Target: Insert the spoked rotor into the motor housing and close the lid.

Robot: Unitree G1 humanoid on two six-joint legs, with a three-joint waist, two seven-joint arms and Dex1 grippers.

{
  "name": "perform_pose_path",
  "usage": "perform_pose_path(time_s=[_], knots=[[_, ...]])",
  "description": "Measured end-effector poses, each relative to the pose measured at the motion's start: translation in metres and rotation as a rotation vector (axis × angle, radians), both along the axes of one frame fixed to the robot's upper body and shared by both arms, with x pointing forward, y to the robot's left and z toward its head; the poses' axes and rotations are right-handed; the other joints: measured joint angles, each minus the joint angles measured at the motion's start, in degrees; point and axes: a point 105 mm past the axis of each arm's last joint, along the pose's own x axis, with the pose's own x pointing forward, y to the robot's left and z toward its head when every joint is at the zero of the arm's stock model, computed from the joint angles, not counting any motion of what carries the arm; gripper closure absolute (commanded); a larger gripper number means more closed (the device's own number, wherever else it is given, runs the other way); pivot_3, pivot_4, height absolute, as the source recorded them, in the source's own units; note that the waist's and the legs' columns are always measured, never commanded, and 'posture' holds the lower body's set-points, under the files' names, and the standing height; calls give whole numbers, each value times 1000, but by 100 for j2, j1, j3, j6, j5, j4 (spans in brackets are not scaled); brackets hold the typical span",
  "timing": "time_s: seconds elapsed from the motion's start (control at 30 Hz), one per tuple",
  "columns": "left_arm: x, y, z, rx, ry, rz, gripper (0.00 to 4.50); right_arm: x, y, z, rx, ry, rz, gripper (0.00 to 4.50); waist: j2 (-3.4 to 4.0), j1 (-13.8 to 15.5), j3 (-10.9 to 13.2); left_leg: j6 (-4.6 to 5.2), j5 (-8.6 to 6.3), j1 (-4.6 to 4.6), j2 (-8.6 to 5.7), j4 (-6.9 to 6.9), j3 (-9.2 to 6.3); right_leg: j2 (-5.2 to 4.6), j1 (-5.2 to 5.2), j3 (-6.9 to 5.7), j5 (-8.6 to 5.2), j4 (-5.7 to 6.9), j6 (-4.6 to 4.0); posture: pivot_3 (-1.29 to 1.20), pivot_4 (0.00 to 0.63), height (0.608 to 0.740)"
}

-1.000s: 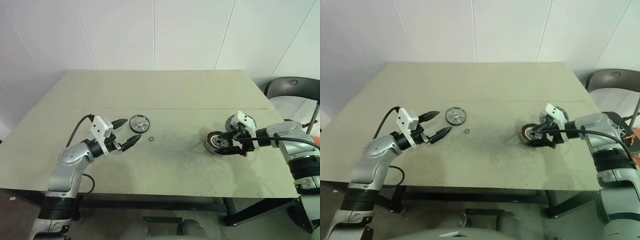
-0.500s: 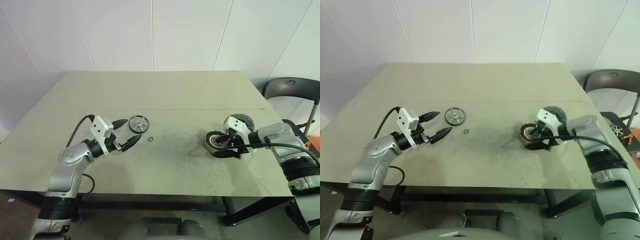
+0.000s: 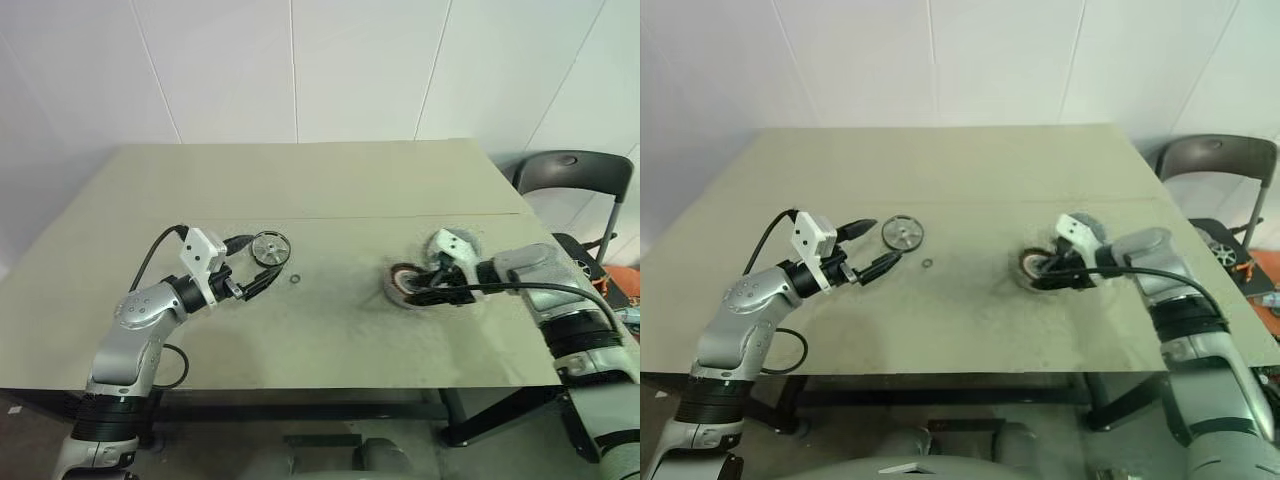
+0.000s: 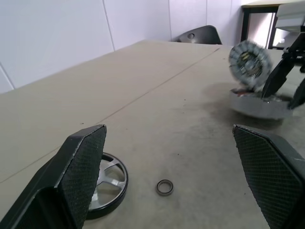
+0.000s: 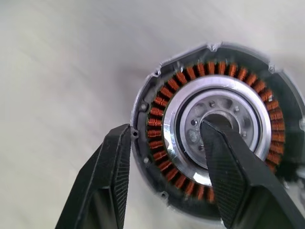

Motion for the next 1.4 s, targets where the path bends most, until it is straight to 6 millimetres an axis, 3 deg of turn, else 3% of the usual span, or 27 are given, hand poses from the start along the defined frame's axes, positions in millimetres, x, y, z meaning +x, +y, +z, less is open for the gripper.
perform_pose_path(time_s=[0.13,0.23,0.37,0.6,0.87,1.2,1.4], knots=[[0,0,0,1,0,0,0,5,31,14,37,-45,90,2452,9,15,5,-1,1,-17,-11,3,0,-3,-15,1,6,-3,3,0,0,740],[0,2,1,7,-1,3,0,11,48,10,-27,-88,138,2452,8,38,5,-1,1,-18,-14,1,0,-4,-15,1,6,-5,3,0,0,740],[-2,6,0,17,5,13,0,18,58,-1,-103,-140,185,2452,9,69,5,-1,1,-9,-14,5,1,-2,-8,1,8,-2,2,0,0,740],[-5,12,-1,24,9,37,0,24,59,-11,-129,-145,171,2452,11,218,6,-5,4,-3,-14,16,3,-1,7,-2,15,-2,-3,0,0,740],[-6,14,0,32,6,34,0,27,57,-12,-125,-155,149,32,12,245,6,-6,5,-11,-11,5,6,1,-12,0,17,-2,-3,0,0,740],[0,13,-14,-17,64,47,0,26,63,49,260,-172,105,32,16,217,8,-6,5,-11,-9,1,8,1,-14,1,17,-2,-2,0,0,740],[0,-11,-46,-24,168,1,0,27,69,58,347,-177,86,32,16,204,8,-6,5,-13,-9,-1,8,1,-17,2,17,-2,-3,0,0,740]])
